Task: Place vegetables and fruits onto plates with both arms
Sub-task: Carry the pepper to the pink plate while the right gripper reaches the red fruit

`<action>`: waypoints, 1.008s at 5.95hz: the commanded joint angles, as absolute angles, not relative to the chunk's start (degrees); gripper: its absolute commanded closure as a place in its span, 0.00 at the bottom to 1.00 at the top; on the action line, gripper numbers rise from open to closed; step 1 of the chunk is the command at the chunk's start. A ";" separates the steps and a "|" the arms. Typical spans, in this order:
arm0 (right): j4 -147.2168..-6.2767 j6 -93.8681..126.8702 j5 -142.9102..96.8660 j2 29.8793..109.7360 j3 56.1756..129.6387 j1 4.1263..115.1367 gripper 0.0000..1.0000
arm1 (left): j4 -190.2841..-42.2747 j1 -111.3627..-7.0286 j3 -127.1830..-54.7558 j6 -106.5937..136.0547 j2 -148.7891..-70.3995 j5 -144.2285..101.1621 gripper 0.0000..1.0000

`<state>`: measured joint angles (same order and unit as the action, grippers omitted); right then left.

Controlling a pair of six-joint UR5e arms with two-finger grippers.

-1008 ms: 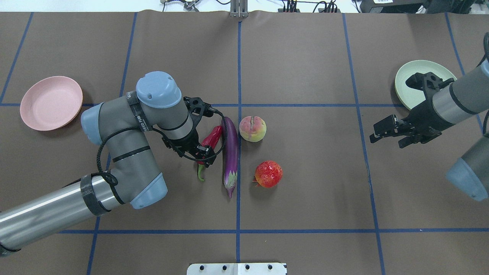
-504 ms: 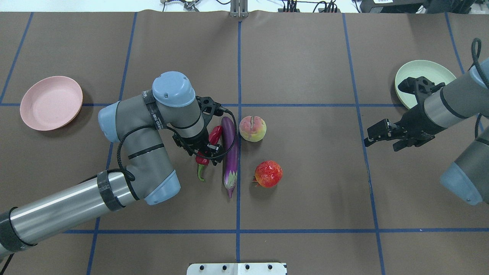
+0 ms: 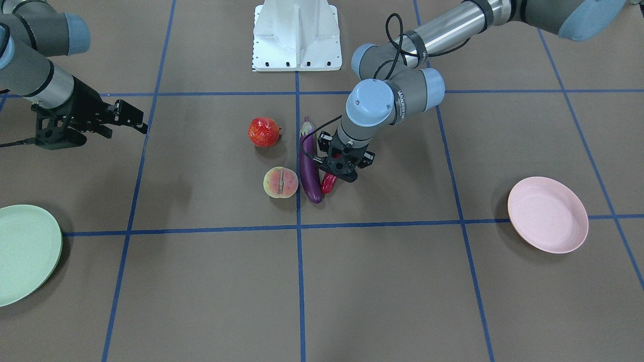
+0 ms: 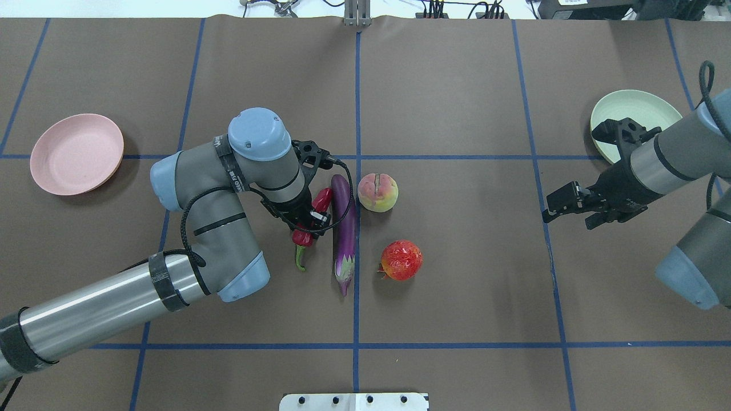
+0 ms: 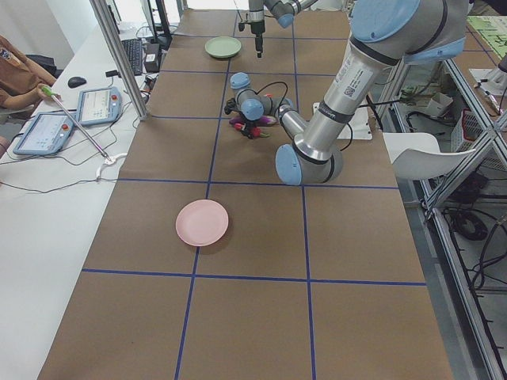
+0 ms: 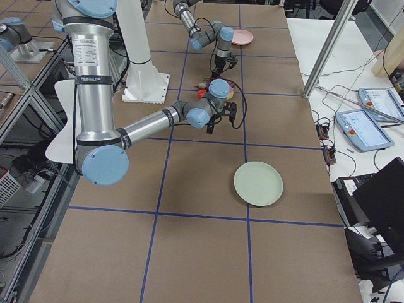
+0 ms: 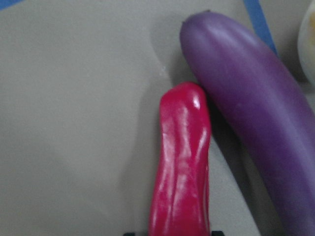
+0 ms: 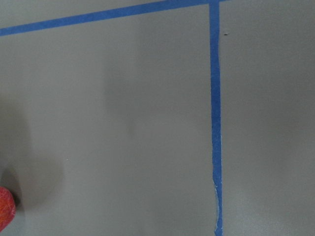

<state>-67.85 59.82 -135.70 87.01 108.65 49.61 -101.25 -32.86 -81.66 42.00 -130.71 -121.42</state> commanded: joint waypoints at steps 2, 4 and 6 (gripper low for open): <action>-67.76 73.49 -128.02 82.12 108.81 42.41 0.00 | -99.76 -41.43 -96.96 46.41 -117.76 -126.00 1.00; -67.76 83.09 -120.91 76.93 108.72 34.85 0.00 | -100.02 -50.49 -104.64 45.71 -103.78 -129.81 1.00; -68.20 92.24 -110.44 70.61 107.85 24.66 0.00 | -99.76 -58.77 -104.94 36.73 -97.15 -129.90 1.00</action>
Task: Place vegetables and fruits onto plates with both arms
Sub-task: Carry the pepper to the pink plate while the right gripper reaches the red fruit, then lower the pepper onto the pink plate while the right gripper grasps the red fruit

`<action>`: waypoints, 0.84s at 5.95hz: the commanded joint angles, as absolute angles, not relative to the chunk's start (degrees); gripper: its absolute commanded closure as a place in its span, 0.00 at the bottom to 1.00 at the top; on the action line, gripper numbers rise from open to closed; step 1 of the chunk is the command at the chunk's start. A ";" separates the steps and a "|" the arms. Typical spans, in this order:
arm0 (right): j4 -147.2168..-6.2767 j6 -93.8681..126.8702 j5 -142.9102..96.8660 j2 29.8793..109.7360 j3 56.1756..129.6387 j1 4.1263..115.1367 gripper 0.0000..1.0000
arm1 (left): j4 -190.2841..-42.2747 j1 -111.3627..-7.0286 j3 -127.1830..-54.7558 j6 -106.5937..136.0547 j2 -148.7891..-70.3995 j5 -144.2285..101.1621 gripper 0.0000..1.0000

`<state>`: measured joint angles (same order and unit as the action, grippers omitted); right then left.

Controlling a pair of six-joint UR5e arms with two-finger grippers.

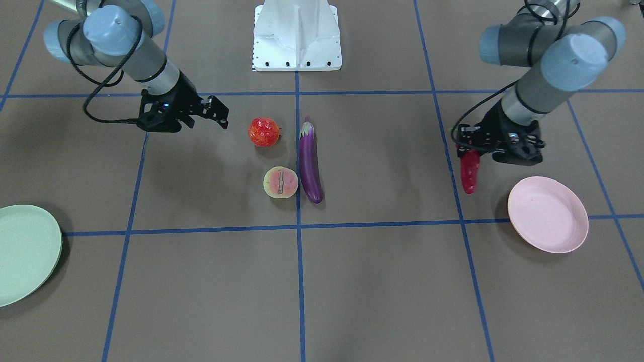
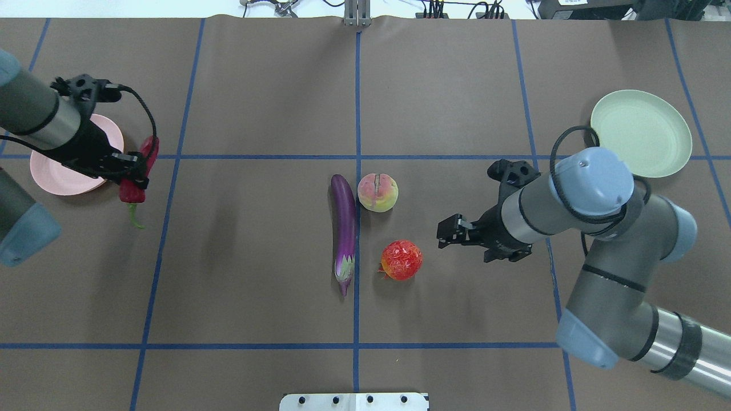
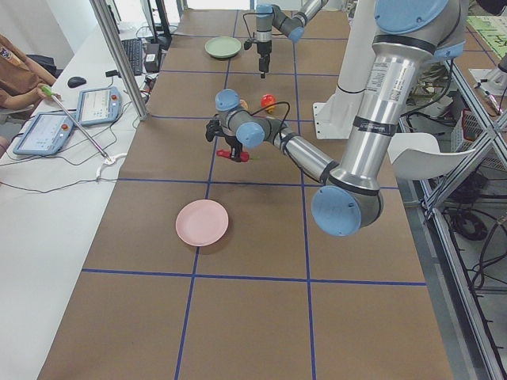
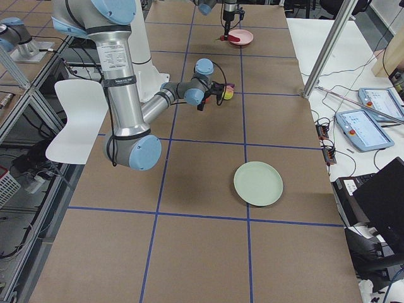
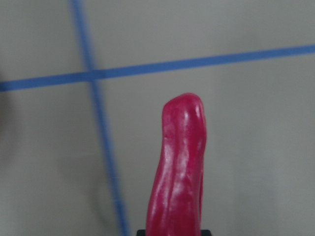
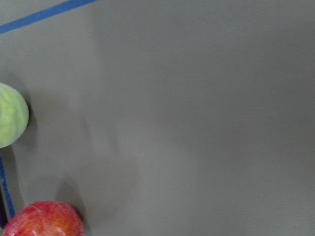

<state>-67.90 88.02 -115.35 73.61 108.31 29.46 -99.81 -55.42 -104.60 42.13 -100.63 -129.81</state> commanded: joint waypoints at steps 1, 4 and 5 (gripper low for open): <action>-68.38 92.89 -106.82 70.05 107.84 22.78 0.00 | -99.84 -59.32 -104.94 35.61 -96.60 -129.73 1.00; -68.55 92.81 -102.34 66.47 106.01 22.68 0.00 | -99.84 -59.59 -104.68 35.33 -96.50 -129.29 1.00; -68.47 92.46 -101.52 65.66 103.39 22.68 0.00 | -99.84 -59.59 -104.76 35.42 -96.50 -129.20 1.00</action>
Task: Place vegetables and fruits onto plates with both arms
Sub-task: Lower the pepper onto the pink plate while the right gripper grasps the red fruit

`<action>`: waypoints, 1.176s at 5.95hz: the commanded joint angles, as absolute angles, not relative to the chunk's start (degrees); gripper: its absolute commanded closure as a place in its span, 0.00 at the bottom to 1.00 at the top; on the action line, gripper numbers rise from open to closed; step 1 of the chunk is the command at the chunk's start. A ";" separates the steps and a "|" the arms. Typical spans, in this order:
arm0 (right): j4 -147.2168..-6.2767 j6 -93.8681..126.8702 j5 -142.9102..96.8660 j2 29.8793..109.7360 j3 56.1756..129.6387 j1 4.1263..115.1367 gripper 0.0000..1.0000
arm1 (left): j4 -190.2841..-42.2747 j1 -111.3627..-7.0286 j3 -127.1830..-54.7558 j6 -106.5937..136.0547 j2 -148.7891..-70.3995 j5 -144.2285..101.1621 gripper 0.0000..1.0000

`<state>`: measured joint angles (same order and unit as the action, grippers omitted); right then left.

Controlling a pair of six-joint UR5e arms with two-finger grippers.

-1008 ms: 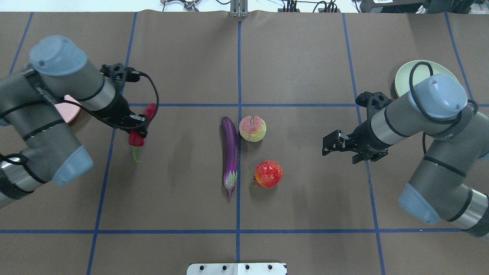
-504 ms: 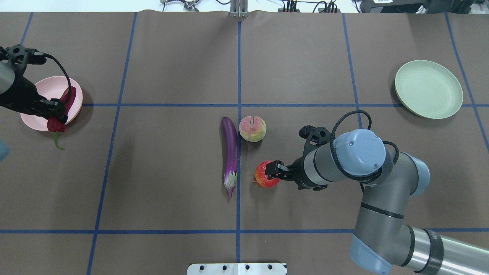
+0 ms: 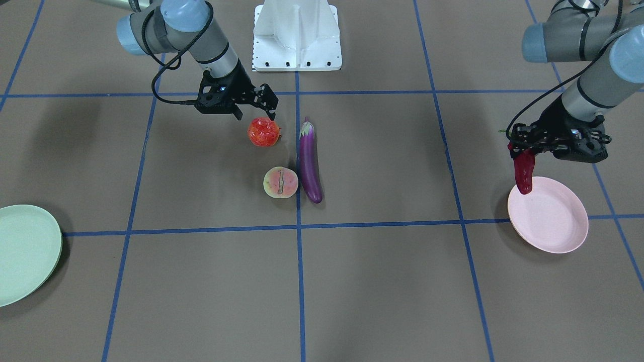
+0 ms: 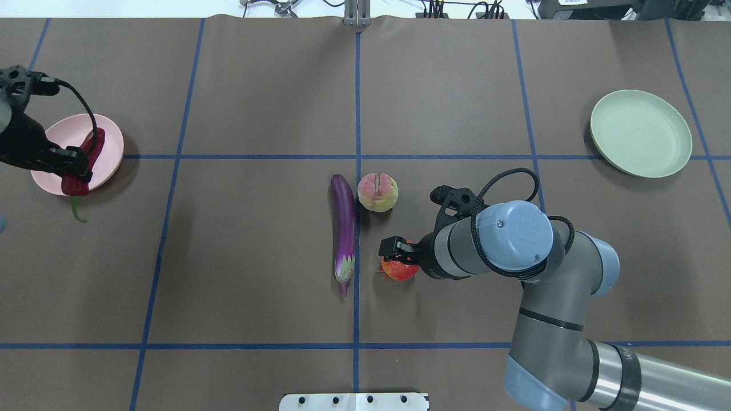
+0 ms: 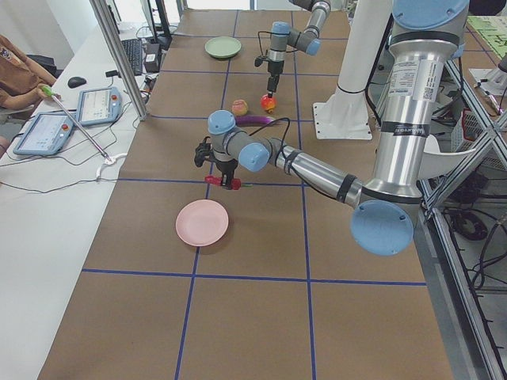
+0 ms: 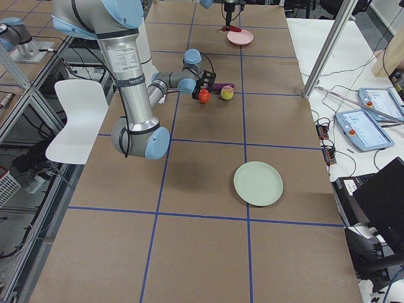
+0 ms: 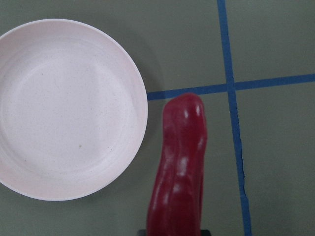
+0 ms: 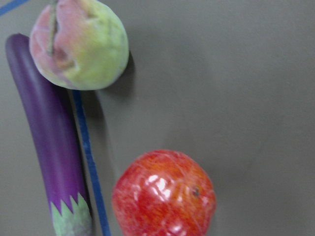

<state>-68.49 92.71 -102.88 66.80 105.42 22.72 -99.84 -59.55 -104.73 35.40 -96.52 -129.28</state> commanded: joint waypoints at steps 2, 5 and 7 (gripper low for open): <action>-68.47 92.29 -101.17 65.39 102.75 22.41 0.00 | -99.76 -59.59 -104.68 35.42 -96.59 -129.29 1.00; -68.64 92.90 -101.16 65.21 102.04 21.97 0.62 | -99.84 -59.59 -104.16 35.25 -96.42 -128.85 1.00; -68.55 92.81 -101.25 65.39 104.14 22.50 1.00 | -99.76 -59.85 -99.52 34.89 -95.89 -127.62 0.92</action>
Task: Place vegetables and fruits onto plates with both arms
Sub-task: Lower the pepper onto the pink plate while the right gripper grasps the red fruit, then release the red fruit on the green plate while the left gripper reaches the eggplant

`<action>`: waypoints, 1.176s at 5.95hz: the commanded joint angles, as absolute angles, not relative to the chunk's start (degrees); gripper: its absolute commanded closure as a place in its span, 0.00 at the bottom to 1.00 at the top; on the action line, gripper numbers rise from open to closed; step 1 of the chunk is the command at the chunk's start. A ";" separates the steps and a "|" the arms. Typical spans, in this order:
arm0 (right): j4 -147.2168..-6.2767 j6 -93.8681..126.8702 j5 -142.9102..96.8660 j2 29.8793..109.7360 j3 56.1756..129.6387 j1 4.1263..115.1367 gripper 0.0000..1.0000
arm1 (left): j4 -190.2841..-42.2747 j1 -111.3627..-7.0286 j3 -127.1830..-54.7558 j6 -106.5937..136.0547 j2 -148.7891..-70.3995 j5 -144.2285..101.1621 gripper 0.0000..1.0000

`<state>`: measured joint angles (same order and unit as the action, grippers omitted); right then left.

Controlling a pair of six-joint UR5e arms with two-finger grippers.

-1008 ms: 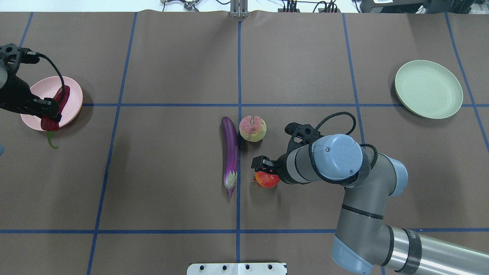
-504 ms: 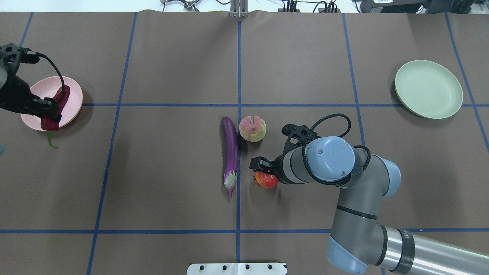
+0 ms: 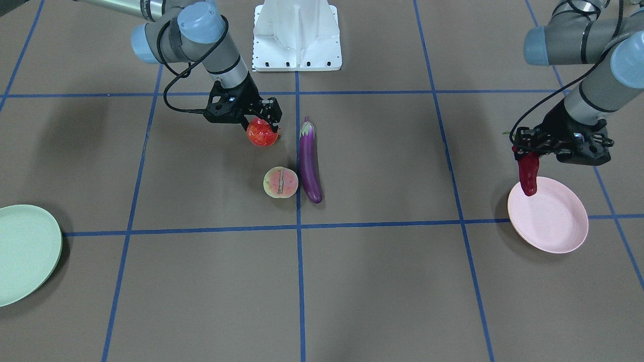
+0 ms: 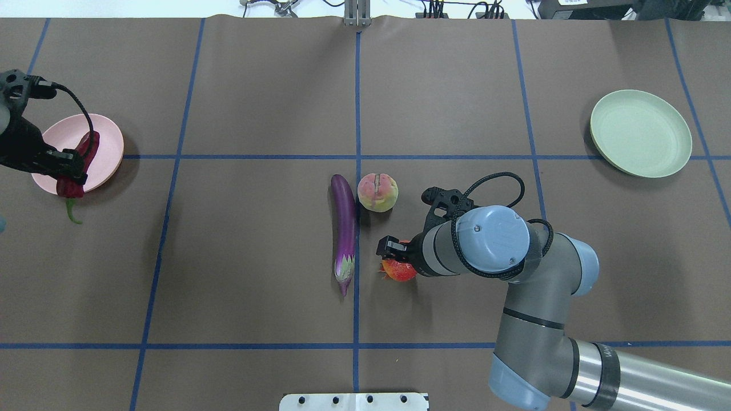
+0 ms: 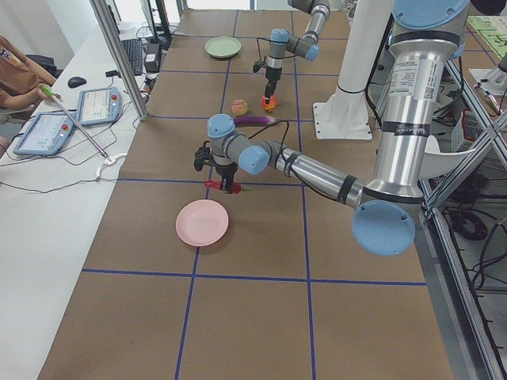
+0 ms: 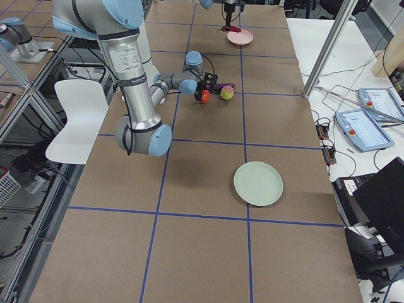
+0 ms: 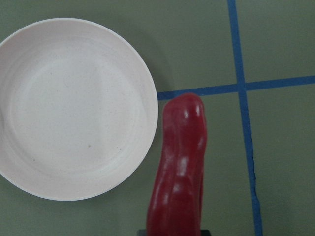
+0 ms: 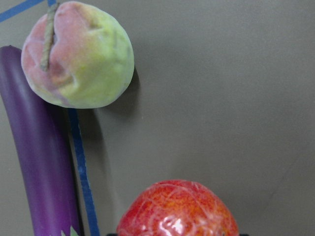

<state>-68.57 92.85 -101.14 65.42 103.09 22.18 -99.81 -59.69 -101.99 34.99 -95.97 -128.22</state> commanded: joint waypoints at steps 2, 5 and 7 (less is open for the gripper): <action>-73.43 92.12 -105.87 65.39 108.70 30.28 1.00 | -99.76 -62.39 -90.22 34.81 -100.69 -127.62 0.93; -73.65 86.60 -119.57 68.80 108.98 43.73 1.00 | -100.45 -63.46 -77.64 34.02 -110.64 -127.71 0.01; -73.83 72.32 -121.19 72.85 105.41 49.97 1.00 | -100.11 -63.99 -81.27 39.68 -112.75 -128.49 0.00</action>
